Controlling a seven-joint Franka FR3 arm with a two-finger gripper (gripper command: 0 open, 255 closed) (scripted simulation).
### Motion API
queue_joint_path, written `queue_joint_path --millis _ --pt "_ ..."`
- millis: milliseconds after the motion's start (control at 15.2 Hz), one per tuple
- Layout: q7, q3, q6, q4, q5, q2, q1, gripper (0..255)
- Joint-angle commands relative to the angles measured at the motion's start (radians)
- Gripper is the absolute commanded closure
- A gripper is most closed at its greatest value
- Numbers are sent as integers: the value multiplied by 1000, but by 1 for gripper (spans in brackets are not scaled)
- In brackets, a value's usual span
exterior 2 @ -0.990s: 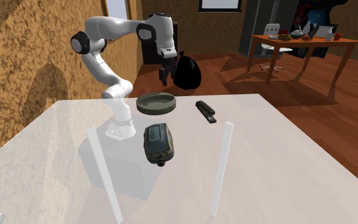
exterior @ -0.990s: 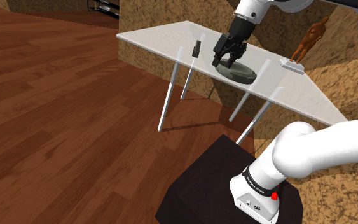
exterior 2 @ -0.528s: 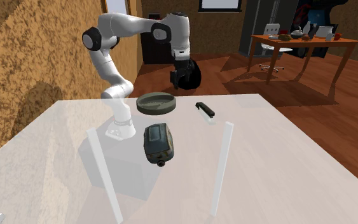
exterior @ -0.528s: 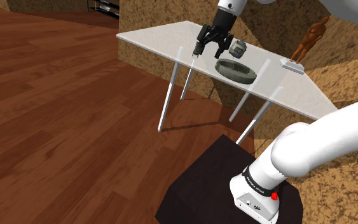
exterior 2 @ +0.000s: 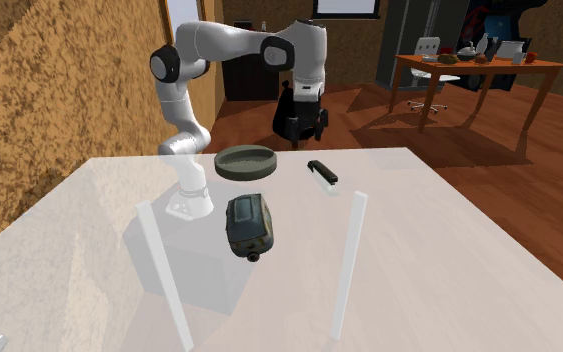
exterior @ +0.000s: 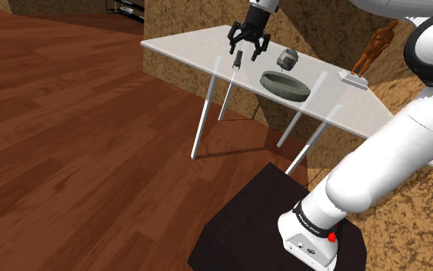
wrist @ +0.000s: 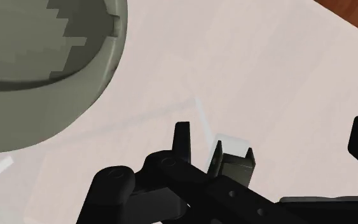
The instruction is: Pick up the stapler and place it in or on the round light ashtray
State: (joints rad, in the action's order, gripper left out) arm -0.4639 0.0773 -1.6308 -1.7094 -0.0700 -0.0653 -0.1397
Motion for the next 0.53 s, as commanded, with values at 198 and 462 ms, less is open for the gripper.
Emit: queue_joint_path --millis 198,462 --pt "-98 38 57 238 -1 195 -39 0" --pt "-167 70 124 447 -14 349 -74 0"
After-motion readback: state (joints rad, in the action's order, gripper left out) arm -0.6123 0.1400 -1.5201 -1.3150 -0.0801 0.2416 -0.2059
